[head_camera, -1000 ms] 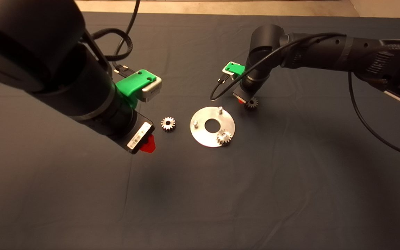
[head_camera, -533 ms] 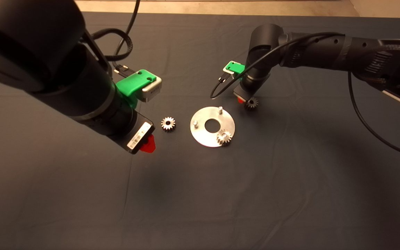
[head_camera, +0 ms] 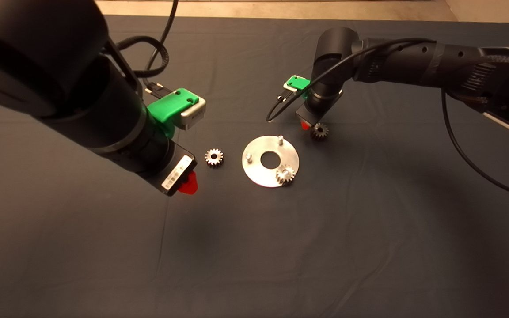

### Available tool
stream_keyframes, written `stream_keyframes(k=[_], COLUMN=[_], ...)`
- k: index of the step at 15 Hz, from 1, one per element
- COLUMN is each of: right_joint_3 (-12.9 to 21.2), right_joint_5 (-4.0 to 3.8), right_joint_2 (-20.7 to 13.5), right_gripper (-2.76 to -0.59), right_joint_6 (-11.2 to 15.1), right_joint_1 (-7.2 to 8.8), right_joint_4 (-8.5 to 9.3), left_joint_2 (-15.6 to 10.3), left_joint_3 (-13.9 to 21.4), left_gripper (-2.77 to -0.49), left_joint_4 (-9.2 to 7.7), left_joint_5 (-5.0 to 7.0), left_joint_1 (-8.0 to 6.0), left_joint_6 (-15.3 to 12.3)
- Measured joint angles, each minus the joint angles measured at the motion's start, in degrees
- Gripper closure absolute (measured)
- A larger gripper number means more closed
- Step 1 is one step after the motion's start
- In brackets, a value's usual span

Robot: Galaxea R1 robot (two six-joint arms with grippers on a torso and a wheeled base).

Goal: Install three planetary gears onto the carrier pins

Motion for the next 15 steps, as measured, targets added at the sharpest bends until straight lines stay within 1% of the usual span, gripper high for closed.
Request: stream_keyframes(k=[1, 3, 5, 8, 10, 15], right_joint_3=[-0.3, -0.5, -0.6, -0.6, -0.6, 0.0], right_joint_5=[0.02, 0.05, 0.02, 0.03, 0.02, 0.04], right_joint_2=[0.0, 0.1, 0.2, 0.1, 0.1, -1.0], right_gripper=[-1.73, -1.73, -1.73, -1.73, -1.73, -1.73], right_joint_6=[0.0, 0.0, 0.0, 0.0, 0.0, 0.0], right_joint_1=[0.30, 0.48, 0.68, 1.38, 1.59, 1.75], right_joint_4=[0.60, 2.42, 5.32, 8.70, 9.97, 11.02], left_joint_2=[0.0, 0.0, 0.0, 0.0, 0.0, -0.1], left_joint_3=[0.0, 0.0, 0.0, 0.0, 0.0, 0.0], left_gripper=[-2.17, -2.17, -2.17, -2.17, -2.17, -2.17], left_joint_4=[0.00, 0.00, 0.00, 0.00, -0.02, 0.00], left_joint_5=[0.00, 0.00, 0.02, 0.00, 0.00, 0.00], left_joint_1=[0.00, 0.00, 0.00, 0.00, 0.00, 0.00], left_joint_6=[0.0, 0.0, 0.0, 0.0, 0.0, 0.0])
